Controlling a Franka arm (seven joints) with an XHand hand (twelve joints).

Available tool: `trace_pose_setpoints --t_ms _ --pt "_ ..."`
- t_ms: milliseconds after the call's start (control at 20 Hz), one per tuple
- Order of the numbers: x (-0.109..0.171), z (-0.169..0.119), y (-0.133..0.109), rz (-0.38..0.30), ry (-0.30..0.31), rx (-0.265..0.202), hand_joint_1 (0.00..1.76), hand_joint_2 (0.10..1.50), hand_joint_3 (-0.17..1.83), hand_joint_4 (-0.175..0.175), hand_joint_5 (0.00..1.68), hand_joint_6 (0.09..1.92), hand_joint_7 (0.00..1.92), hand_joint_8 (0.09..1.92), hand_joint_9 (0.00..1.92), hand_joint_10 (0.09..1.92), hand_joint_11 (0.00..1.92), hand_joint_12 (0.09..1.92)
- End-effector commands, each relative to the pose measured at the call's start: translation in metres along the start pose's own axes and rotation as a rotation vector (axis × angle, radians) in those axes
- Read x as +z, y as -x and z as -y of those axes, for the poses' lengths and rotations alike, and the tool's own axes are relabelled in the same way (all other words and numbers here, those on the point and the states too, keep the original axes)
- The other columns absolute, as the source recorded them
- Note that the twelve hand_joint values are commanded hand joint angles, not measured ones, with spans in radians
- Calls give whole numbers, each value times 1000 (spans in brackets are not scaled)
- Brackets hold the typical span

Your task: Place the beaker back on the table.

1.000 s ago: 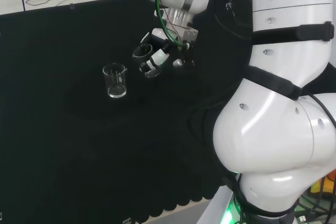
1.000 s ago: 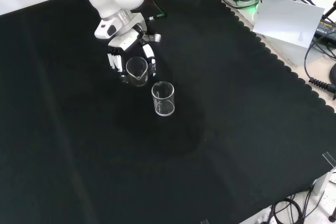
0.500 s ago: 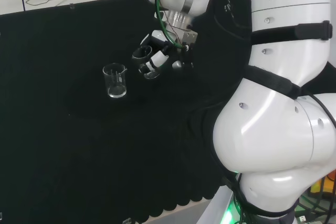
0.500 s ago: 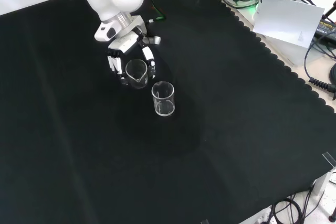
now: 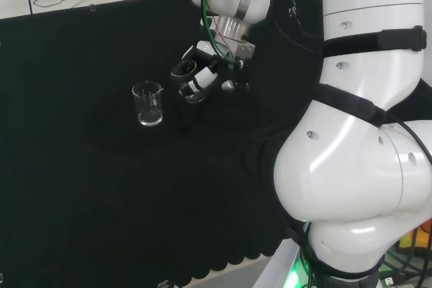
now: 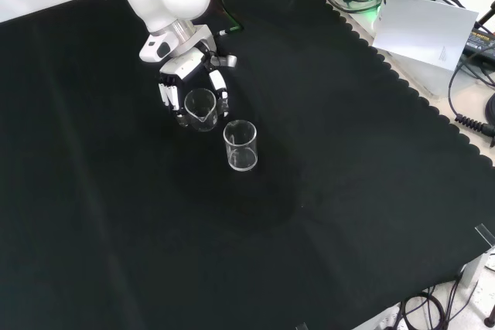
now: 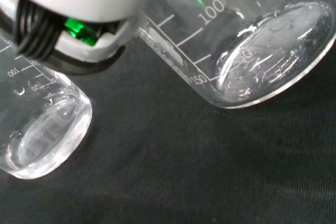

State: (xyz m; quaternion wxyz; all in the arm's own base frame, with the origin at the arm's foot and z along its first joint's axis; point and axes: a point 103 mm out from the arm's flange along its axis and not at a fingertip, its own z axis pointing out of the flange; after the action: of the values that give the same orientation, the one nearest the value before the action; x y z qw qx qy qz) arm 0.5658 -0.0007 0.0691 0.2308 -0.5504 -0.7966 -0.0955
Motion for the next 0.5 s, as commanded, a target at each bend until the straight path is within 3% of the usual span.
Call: trace_pose_setpoints --t_ms 50,500 --pt "1 0 2 -11 2 3 1146 639 659 137 1322 585 1662 87 1543 87 1117 877" --pt "6 2 9 -20 -5 14 1147 652 629 132 1333 551 1648 87 1531 87 1102 895"
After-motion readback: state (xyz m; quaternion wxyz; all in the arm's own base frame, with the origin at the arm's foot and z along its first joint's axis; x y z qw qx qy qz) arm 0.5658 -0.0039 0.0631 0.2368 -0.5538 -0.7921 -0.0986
